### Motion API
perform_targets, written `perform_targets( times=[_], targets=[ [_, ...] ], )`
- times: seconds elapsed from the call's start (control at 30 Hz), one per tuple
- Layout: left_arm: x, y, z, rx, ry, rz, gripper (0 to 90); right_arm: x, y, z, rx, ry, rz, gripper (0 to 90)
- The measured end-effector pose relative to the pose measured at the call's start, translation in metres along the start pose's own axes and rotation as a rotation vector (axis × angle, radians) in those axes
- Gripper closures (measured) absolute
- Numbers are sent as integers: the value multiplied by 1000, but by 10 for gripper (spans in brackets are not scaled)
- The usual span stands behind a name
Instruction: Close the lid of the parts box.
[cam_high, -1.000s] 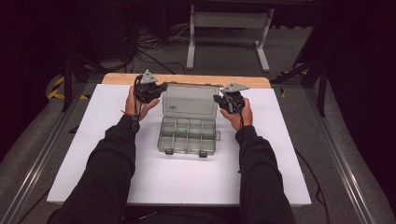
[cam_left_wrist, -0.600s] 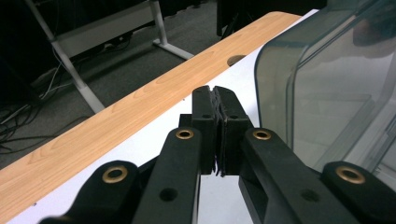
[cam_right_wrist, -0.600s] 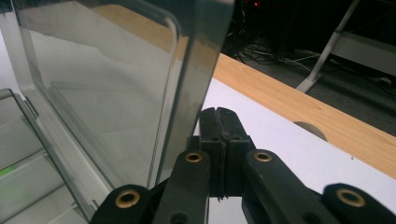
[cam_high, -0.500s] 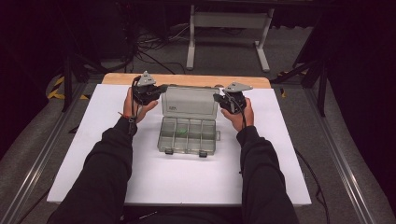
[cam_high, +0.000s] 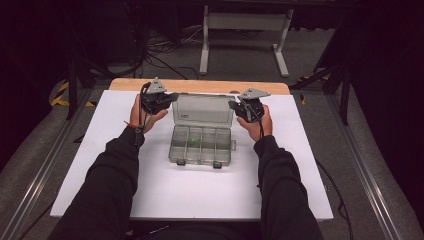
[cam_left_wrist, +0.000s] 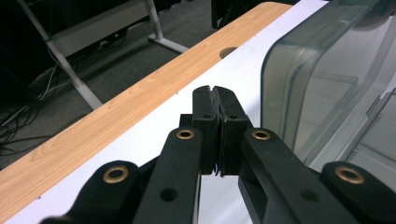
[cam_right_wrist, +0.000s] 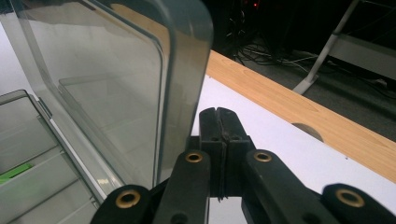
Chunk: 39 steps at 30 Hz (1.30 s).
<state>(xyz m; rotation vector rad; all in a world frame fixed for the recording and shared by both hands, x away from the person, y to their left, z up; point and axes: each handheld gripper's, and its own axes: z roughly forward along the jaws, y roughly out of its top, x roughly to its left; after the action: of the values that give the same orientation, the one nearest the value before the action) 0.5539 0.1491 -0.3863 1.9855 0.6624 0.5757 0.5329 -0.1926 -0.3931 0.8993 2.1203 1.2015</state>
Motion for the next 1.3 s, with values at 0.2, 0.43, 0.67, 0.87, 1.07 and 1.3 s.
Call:
perform_targets(
  times=[0.2,0.43,0.67,0.87,1.07,1.3],
  targets=[
    [0,-1,-2,-4,-9,-2,882,0,1,1,-2,-2,-3,900],
    [-1,-4,-2,8,1,4,874,1,1,2,-5,-2,3,900],
    [-1,-7,-5,1,-9,3,872,3,3,0,-5,2,-7,900],
    [-3,-9,-9,9,-6,19,866,5,5,-1,-3,4,-17,900],
    [-6,-8,-11,12,-6,27,872,6,3,-2,-6,8,-15,900],
    [-10,-8,-13,18,-1,38,888,8,1,-5,-10,15,-19,900]
  ],
)
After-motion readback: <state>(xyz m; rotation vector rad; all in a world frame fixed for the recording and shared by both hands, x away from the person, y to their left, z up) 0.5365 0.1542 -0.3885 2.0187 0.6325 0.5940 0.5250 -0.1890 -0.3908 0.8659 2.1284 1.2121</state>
